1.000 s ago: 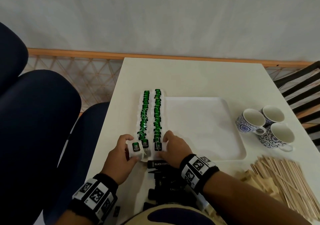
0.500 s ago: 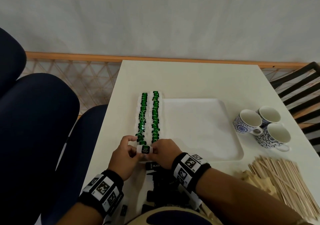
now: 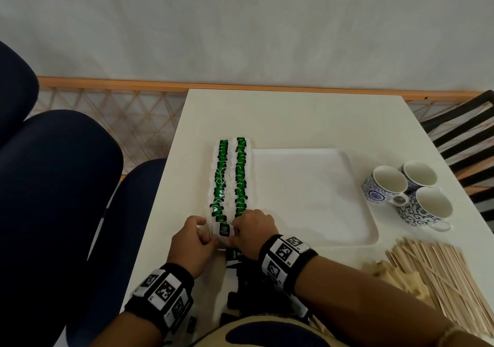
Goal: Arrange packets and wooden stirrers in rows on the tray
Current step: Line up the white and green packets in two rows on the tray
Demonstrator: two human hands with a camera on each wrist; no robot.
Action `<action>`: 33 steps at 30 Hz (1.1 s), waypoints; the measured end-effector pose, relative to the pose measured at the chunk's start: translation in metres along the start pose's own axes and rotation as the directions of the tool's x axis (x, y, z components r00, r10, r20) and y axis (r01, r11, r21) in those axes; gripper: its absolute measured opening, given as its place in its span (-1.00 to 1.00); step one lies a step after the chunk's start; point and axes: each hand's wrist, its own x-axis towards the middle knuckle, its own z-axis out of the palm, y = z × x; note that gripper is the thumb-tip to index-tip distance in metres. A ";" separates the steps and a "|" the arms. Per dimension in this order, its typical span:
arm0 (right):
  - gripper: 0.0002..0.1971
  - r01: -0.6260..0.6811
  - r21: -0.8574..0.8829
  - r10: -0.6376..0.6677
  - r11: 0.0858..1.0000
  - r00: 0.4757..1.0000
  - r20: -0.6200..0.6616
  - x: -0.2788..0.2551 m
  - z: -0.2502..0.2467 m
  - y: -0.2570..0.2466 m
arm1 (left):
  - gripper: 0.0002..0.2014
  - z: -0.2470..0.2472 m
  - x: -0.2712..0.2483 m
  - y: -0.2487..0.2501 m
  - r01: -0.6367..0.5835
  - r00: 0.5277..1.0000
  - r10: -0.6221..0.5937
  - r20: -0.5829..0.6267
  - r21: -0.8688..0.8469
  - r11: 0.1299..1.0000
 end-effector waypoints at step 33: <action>-0.39 -0.245 0.685 0.306 0.686 0.952 0.034 -0.004 -0.022 0.031 | -0.38 -0.006 0.008 0.013 0.116 0.982 -0.072 0.174 -0.263 0.958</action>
